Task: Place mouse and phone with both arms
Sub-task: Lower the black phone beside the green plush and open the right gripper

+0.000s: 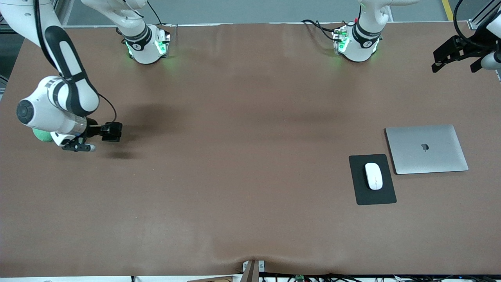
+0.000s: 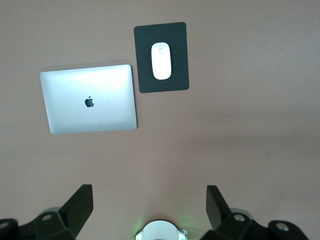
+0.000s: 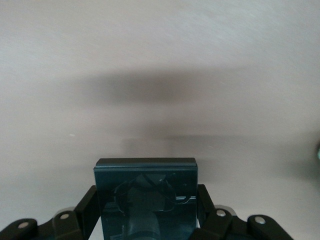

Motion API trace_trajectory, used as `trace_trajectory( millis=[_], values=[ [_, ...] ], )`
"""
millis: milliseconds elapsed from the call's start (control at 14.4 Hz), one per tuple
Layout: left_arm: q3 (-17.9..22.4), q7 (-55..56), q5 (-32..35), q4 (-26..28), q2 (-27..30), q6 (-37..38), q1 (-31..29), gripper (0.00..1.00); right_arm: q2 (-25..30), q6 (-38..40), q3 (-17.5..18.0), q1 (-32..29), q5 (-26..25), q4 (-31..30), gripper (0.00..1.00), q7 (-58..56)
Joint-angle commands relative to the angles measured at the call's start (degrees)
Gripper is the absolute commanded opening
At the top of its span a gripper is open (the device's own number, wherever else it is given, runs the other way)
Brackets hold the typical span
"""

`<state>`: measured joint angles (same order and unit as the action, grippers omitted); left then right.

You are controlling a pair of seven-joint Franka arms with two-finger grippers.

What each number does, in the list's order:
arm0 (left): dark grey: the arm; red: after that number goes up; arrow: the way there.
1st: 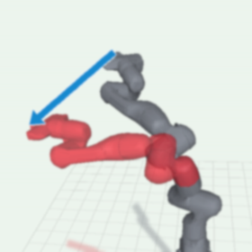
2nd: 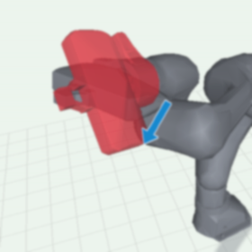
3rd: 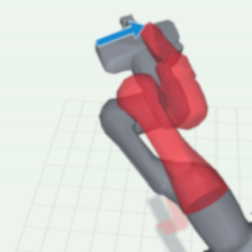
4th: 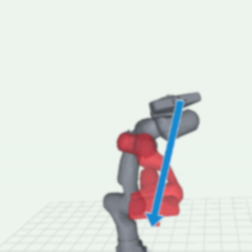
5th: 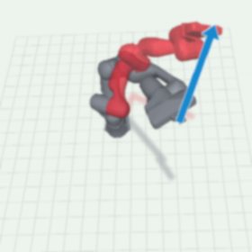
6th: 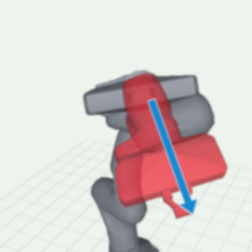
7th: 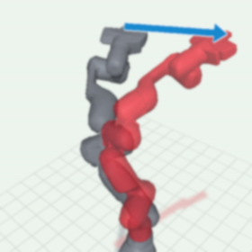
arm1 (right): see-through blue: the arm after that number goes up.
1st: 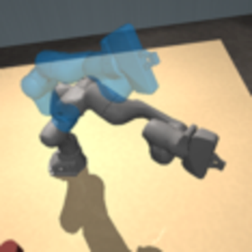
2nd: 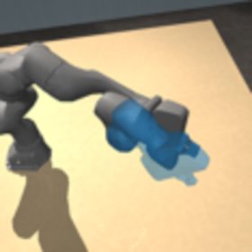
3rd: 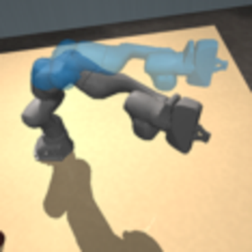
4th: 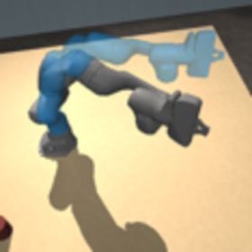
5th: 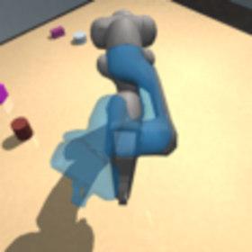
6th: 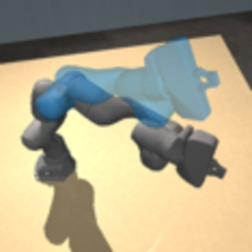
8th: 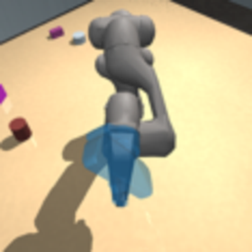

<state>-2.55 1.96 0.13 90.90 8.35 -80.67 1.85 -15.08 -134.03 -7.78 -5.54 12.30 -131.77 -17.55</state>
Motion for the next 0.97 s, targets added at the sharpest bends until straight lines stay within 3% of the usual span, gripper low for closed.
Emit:
trace_trajectory(
  millis=[0,208,624,694,763,902],
  values=[
    [0.26,-0.55,-0.92,-2.64,-2.53,0.51,0.53,1.00,1.63,-5.68,0.84,-0.88,-0.61,-4.71,0.00,-0.91],
    [0.00,-5.89,-0.05,-6.43,-5.45,0.60,0.61,1.00,-1.43,-10.63,0.84,-0.79,-0.61,-5.95,0.00,-3.44],
    [-0.09,-7.32,0.05,-5.12,-5.36,0.43,0.27,1.00,-3.99,-12.57,1.01,-0.61,-0.34,-5.87,0.02,-4.42],
    [-0.18,-7.67,0.05,-5.12,-5.45,0.34,0.09,1.00,-4.26,-12.57,1.01,-0.52,-0.17,-5.69,0.66,-4.16],
    [-0.18,-7.76,0.05,-5.20,-5.36,0.34,0.00,1.00,-4.35,-12.14,1.01,-0.70,-0.08,-5.52,1.00,-4.07],
    [-0.18,-8.02,0.04,-5.12,-4.92,1.04,-0.09,1.00,-4.00,-11.00,1.01,-0.61,-0.08,-4.64,1.00,-4.16]
  ],
)
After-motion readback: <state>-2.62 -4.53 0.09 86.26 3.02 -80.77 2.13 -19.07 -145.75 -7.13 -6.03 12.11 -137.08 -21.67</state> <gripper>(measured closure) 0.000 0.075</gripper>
